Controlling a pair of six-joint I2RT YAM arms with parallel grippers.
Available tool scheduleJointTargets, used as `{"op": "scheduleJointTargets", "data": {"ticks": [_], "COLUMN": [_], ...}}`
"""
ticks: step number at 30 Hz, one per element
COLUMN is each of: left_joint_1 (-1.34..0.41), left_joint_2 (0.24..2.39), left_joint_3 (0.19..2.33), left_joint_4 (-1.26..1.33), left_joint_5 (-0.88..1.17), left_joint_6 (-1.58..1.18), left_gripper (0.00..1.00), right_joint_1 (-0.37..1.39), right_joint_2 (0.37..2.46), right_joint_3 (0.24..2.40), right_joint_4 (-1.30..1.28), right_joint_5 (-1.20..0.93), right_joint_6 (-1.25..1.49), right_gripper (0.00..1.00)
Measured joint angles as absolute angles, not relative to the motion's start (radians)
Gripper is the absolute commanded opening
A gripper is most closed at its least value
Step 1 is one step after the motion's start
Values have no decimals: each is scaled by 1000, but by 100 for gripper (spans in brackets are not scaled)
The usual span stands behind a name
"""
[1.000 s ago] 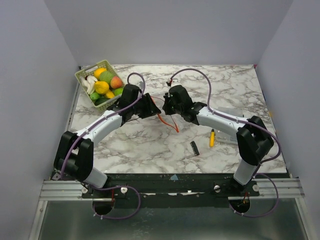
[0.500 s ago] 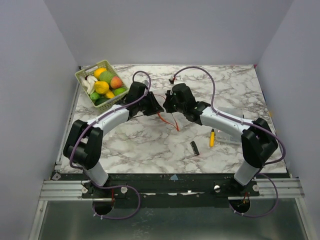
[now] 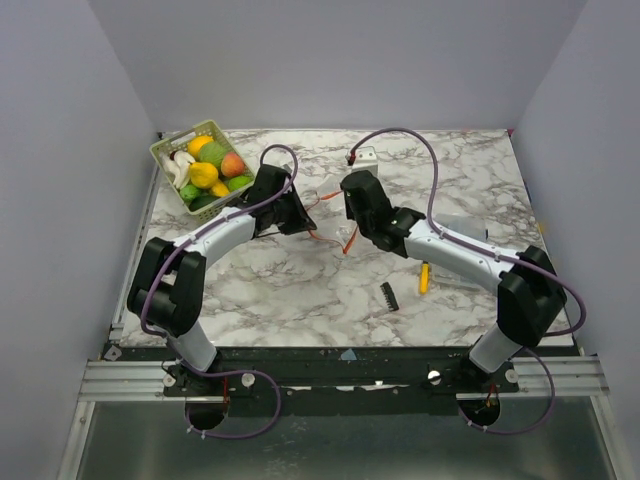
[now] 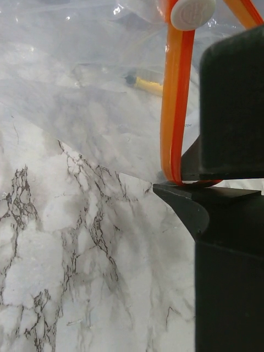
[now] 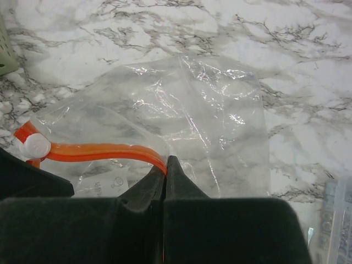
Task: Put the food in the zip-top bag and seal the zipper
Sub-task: Open the zipper of the food storage bag at the center of the board.
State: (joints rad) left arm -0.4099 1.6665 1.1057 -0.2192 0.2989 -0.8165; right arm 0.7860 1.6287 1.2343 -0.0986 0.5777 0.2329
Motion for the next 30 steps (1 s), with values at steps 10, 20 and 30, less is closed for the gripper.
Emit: {"op": "scheduleJointTargets", "data": {"ticks": [10, 20, 30], "left_joint_1": [-410, -410, -351], "left_joint_2": [1662, 1571, 1437], "left_joint_3": [1122, 1122, 1121], "left_joint_4": [-233, -239, -288], "left_joint_5": [334, 357, 308], "left_joint_6": [-785, -738, -641], "left_gripper": [50, 79, 97], "right_joint_1": [803, 803, 803], "right_joint_2": [1629, 1644, 1646], "right_joint_3": [1206, 1205, 1201], "right_joint_4": [-81, -75, -68], "right_joint_5": [583, 540, 524], "right_joint_6": [208, 210, 216], "right_gripper": [0, 1, 1]}}
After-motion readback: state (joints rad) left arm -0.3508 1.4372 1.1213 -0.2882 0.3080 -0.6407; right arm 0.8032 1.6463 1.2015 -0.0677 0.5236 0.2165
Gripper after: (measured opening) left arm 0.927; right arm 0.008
